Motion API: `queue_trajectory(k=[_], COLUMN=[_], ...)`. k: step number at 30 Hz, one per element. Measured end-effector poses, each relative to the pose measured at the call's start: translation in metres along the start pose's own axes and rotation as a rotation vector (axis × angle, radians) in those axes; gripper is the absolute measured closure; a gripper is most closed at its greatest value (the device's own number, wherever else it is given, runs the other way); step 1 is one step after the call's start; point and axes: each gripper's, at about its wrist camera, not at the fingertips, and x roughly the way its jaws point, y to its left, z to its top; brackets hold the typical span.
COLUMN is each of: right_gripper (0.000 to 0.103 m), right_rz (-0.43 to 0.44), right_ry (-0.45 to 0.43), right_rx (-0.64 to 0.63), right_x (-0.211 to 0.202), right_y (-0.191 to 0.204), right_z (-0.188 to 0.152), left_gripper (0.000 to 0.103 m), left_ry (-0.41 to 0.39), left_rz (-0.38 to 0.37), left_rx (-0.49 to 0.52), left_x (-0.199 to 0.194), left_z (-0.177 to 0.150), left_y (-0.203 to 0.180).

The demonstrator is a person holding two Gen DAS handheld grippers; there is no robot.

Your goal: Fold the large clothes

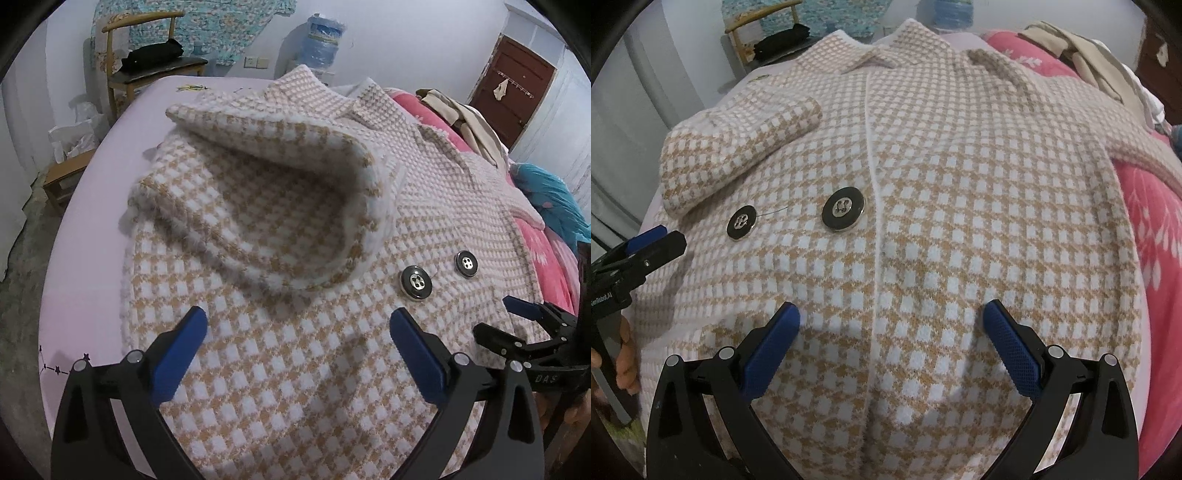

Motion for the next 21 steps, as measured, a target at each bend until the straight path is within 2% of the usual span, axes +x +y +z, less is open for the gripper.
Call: queue_trajectory(k=[5,8,11,15,17,21], right_gripper=[0.007,0.007,0.007,0.007,0.007,0.011], right_rz=[0.04,0.069,0.129,0.305,0.349,0.44], right_ry=[0.038,-0.055,-0.149,-0.183,-0.178,-0.075], right_rx=[0.004,-0.004,-0.06,-0.145,-0.209,-0.337], right_x=[-0.012,-0.038,-0.064,-0.074,-0.068,-0.025], right_y=[-0.007,-0.01,0.0,0.036,0.063,0.132], right_z=[0.007,0.025,0.058,0.12,0.142,0.188], left_gripper=[0.006,0.006,0.006,0.006,0.006,0.006], left_ry=[0.005,-0.022,-0.058,-0.07,-0.066,-0.054], left_rz=[-0.01,-0.05,-0.021,-0.002,0.006,0.0], left_rx=[-0.006,-0.047,-0.039,-0.054,-0.069,-0.094], left_x=[-0.004,-0.014,-0.026,-0.033,-0.033,-0.03], left_z=[0.0,0.0,-0.002,-0.007,-0.01,-0.014], left_y=[0.001,0.007,0.01,0.016,0.019,0.024])
